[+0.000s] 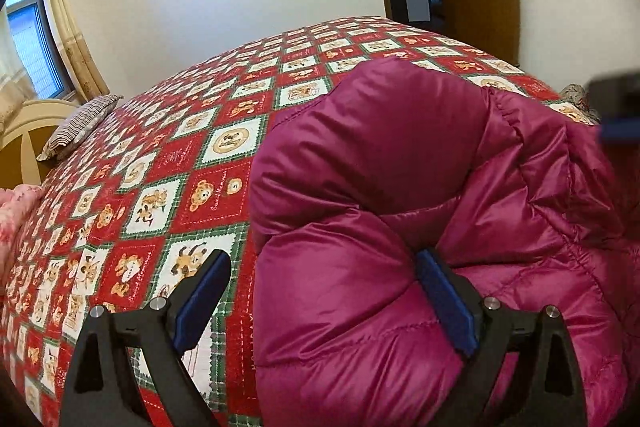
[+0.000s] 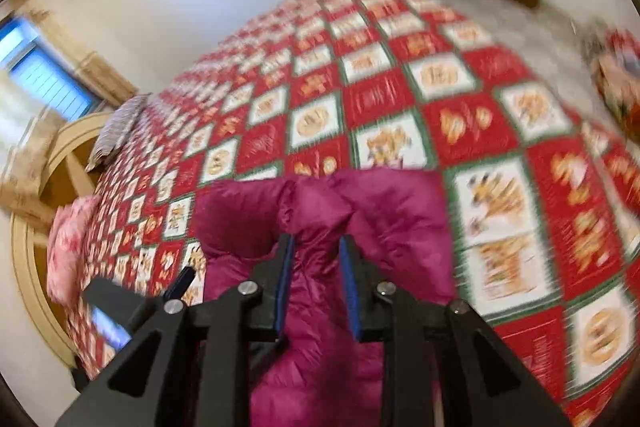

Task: Fold large clothes

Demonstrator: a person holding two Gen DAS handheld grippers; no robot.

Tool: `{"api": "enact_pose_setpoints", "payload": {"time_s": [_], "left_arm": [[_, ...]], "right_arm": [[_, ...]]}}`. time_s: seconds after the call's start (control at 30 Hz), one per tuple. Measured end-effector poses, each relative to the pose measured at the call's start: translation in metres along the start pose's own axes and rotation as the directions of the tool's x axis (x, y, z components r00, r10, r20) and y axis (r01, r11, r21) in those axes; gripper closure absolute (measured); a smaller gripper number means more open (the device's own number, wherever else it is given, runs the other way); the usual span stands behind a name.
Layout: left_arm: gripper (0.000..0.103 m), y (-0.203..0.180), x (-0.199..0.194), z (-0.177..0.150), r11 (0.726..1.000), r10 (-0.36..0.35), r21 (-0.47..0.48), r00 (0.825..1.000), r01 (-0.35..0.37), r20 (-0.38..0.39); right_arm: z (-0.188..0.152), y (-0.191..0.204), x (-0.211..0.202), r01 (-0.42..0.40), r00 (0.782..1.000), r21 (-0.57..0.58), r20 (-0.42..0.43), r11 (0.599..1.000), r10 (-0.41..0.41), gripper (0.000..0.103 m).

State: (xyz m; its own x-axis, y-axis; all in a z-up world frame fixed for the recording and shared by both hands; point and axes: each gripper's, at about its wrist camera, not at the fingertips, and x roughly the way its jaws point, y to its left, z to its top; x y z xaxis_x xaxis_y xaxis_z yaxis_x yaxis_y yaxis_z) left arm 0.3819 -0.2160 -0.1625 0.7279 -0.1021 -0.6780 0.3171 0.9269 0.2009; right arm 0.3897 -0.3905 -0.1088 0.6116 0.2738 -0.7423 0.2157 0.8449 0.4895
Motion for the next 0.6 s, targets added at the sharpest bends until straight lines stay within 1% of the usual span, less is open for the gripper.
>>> {"api": "enact_pose_setpoints", "payload": {"time_s": [0.07, 0.1, 0.13, 0.2, 0.3, 0.4, 0.53, 0.6], "left_arm": [[0.008, 0.002, 0.001, -0.001, 1.0, -0.009, -0.007, 1.0, 0.009, -0.003], [0.008, 0.003, 0.002, -0.001, 1.0, -0.014, -0.011, 1.0, 0.014, -0.004], [0.008, 0.004, 0.002, -0.001, 1.0, -0.02, -0.015, 1.0, 0.02, -0.005], [0.008, 0.006, 0.004, 0.0, 0.999, -0.033, -0.024, 0.999, 0.033, -0.011], [0.008, 0.008, 0.007, 0.001, 0.998, -0.058, -0.041, 0.998, 0.057, -0.024], [0.008, 0.01, 0.009, 0.002, 0.995, -0.079, -0.058, 0.996, 0.077, -0.038], [0.008, 0.013, 0.014, 0.005, 0.991, -0.111, -0.082, 0.992, 0.106, -0.062], [0.008, 0.014, 0.016, 0.006, 0.989, -0.123, -0.09, 0.99, 0.117, -0.071]], "right_arm": [[-0.003, -0.007, 0.023, 0.133, 0.991, 0.018, -0.009, 0.991, -0.133, 0.078], [-0.006, -0.01, 0.028, 0.165, 0.986, 0.021, -0.01, 0.986, -0.165, 0.082], [-0.01, -0.017, 0.037, 0.188, 0.982, 0.027, -0.011, 0.982, -0.188, 0.084], [-0.017, -0.025, 0.045, 0.194, 0.981, 0.02, -0.004, 0.981, -0.194, 0.084], [-0.02, -0.026, 0.052, 0.225, 0.974, -0.025, 0.026, 0.974, -0.225, 0.087], [-0.022, -0.029, 0.061, 0.243, 0.97, -0.046, 0.042, 0.969, -0.241, 0.088], [-0.024, -0.023, 0.075, 0.3, 0.953, -0.111, 0.079, 0.948, -0.292, 0.088], [-0.024, -0.021, 0.075, 0.309, 0.95, -0.126, 0.089, 0.942, -0.3, 0.088]]}}
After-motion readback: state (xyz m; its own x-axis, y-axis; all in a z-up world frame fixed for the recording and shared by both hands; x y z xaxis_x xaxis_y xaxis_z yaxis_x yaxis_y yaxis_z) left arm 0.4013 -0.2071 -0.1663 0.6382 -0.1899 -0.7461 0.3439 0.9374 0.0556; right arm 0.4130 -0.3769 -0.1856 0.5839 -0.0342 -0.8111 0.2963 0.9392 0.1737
